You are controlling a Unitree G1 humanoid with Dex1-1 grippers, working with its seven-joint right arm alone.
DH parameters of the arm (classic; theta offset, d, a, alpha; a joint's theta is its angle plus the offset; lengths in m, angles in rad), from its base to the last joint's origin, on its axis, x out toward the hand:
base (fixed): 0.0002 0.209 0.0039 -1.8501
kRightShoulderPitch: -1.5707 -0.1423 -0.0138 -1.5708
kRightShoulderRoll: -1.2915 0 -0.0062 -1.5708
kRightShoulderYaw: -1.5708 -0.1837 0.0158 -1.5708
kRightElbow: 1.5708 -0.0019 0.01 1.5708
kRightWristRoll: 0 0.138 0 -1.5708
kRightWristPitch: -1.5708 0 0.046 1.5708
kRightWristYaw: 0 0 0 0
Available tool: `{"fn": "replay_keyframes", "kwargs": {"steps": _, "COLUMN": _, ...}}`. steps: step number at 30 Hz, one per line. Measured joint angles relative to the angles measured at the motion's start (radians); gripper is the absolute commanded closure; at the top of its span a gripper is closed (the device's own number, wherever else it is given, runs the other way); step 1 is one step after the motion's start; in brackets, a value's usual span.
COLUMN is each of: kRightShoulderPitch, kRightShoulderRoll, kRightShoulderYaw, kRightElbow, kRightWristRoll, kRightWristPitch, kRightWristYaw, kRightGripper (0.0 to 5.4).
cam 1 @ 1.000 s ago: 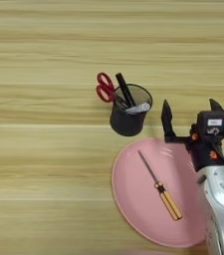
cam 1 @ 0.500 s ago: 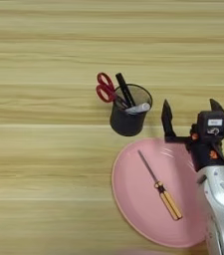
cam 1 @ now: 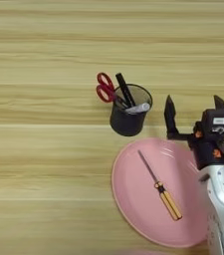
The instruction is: Move the objects on the table
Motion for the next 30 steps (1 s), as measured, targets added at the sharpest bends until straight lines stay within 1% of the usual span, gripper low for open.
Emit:
{"fn": "replay_keyframes", "kwargs": {"steps": 7, "kRightShoulderPitch": 0.000, "kRightShoulderRoll": 0.001, "kRightShoulderYaw": 0.007, "kRightElbow": -0.024, "kRightWristRoll": 0.032, "kRightWristPitch": -0.022, "kRightWristYaw": 0.013, "kRightGripper": 0.01}}
{"fn": "replay_keyframes", "kwargs": {"steps": 9, "kRightShoulderPitch": 0.001, "kRightShoulderRoll": 0.002, "kRightShoulderYaw": 0.020, "kRightElbow": -0.031, "kRightWristRoll": 0.054, "kRightWristPitch": -0.024, "kRightWristYaw": 0.031, "kRightGripper": 0.01}}
{"fn": "replay_keyframes", "kwargs": {"steps": 14, "kRightShoulderPitch": 0.007, "kRightShoulderRoll": 0.013, "kRightShoulderYaw": 0.043, "kRightElbow": -0.045, "kRightWristRoll": 0.142, "kRightWristPitch": -0.021, "kRightWristYaw": 0.075, "kRightGripper": 0.01}}
{"fn": "replay_keyframes", "kwargs": {"steps": 19, "kRightShoulderPitch": 0.008, "kRightShoulderRoll": 0.012, "kRightShoulderYaw": 0.059, "kRightElbow": -0.059, "kRightWristRoll": 0.170, "kRightWristPitch": -0.021, "kRightWristYaw": 0.102, "kRightGripper": 0.01}}
{"fn": "replay_keyframes", "kwargs": {"steps": 23, "kRightShoulderPitch": 0.008, "kRightShoulderRoll": 0.010, "kRightShoulderYaw": 0.072, "kRightElbow": -0.057, "kRightWristRoll": 0.176, "kRightWristPitch": -0.022, "kRightWristYaw": 0.117, "kRightGripper": 0.01}}
{"fn": "replay_keyframes", "kwargs": {"steps": 30, "kRightShoulderPitch": 0.007, "kRightShoulderRoll": 0.007, "kRightShoulderYaw": 0.101, "kRightElbow": -0.033, "kRightWristRoll": 0.149, "kRightWristPitch": -0.035, "kRightWristYaw": 0.131, "kRightGripper": 0.01}}
